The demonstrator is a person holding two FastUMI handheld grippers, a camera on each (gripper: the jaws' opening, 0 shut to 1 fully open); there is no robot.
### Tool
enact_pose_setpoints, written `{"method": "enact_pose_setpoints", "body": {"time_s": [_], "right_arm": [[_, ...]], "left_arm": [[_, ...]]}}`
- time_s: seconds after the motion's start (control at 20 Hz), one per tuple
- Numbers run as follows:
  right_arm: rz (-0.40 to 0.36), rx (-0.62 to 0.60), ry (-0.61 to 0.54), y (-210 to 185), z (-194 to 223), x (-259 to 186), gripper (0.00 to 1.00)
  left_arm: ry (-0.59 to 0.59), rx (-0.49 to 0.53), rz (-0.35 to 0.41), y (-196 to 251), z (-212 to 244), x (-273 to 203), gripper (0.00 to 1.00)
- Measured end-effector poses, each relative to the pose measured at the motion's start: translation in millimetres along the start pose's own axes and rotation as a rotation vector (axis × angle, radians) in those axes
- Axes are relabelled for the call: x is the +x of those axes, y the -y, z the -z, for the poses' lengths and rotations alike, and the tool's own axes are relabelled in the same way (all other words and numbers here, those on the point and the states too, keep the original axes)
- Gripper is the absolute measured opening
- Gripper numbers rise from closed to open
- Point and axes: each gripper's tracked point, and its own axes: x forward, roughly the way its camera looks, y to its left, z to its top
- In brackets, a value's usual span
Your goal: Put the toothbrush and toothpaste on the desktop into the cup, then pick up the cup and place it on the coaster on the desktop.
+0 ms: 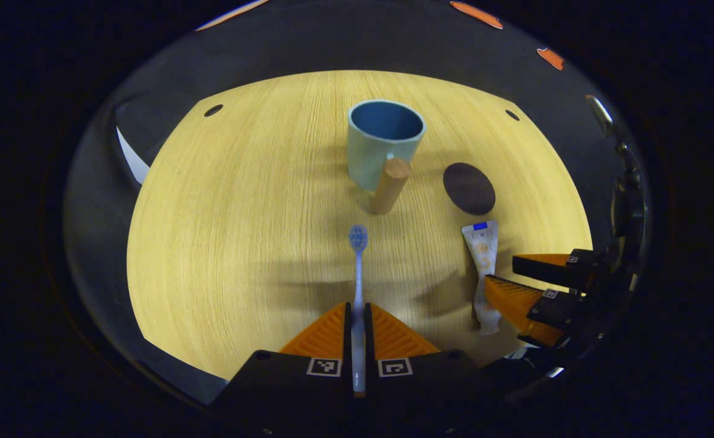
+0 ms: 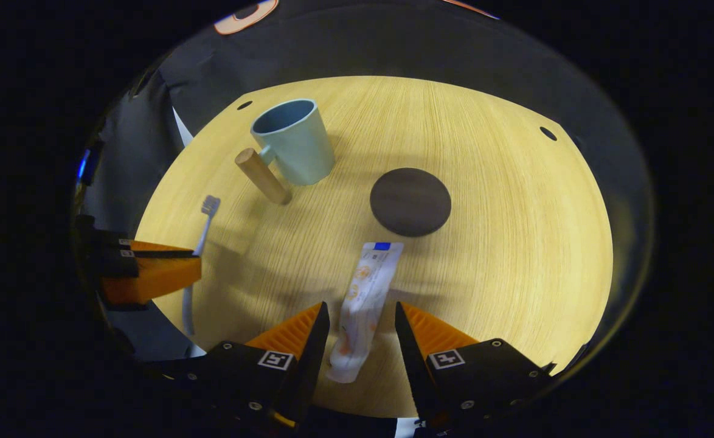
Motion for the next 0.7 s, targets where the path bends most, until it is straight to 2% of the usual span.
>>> {"method": "enact_pose_setpoints", "body": {"time_s": [0.3,0.4,0.55,0.7], "right_arm": [[0.061,0.014,-0.056,1,4,18,0.64],[0.061,0.041,-0.086,-1,10,23,0.59],[0.055,0.081,-0.100,2,11,24,0.45],[0.036,0.088,-0.096,2,10,24,0.41]], "left_arm": [[0.060,-0.013,0.030,-7,-29,-45,0.07],[0.084,-0.009,0.031,-10,-44,-60,0.07],[0.125,-0.001,0.049,-11,-56,-64,0.07],[0.171,0.015,0.059,-11,-72,-62,0.07]]}}
